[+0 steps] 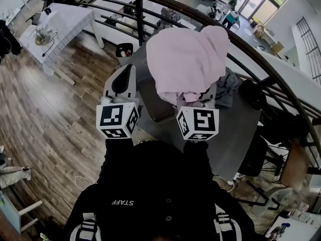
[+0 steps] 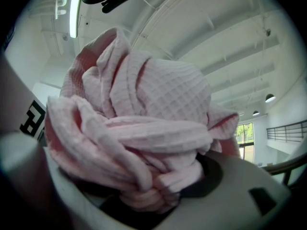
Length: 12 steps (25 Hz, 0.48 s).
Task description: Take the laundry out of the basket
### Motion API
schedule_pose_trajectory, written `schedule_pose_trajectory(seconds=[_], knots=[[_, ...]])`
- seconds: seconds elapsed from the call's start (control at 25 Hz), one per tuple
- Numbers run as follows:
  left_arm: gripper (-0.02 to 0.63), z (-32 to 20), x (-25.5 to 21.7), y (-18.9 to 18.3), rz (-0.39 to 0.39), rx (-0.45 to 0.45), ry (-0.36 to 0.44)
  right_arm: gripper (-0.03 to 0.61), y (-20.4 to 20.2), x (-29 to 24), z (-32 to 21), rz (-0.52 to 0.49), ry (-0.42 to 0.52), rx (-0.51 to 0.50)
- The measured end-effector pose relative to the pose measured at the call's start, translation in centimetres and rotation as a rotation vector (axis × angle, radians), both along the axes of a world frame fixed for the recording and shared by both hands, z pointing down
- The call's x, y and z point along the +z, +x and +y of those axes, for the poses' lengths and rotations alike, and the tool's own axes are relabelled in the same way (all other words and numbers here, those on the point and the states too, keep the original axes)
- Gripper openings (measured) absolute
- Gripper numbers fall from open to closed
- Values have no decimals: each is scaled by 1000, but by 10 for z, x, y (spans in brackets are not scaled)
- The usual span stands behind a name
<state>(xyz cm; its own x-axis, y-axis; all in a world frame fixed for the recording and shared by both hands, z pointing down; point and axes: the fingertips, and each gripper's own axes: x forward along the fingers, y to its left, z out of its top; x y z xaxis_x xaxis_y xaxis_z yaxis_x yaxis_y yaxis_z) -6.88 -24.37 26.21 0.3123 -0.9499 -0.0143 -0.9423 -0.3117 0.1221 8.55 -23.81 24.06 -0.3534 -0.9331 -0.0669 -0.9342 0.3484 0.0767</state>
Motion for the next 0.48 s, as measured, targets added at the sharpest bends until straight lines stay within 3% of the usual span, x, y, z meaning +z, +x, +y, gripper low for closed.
schedule_pose_trajectory(seconds=[0.48], knots=[[2, -3, 6, 6, -5, 30, -13, 337, 0, 6, 1, 10, -10, 16]])
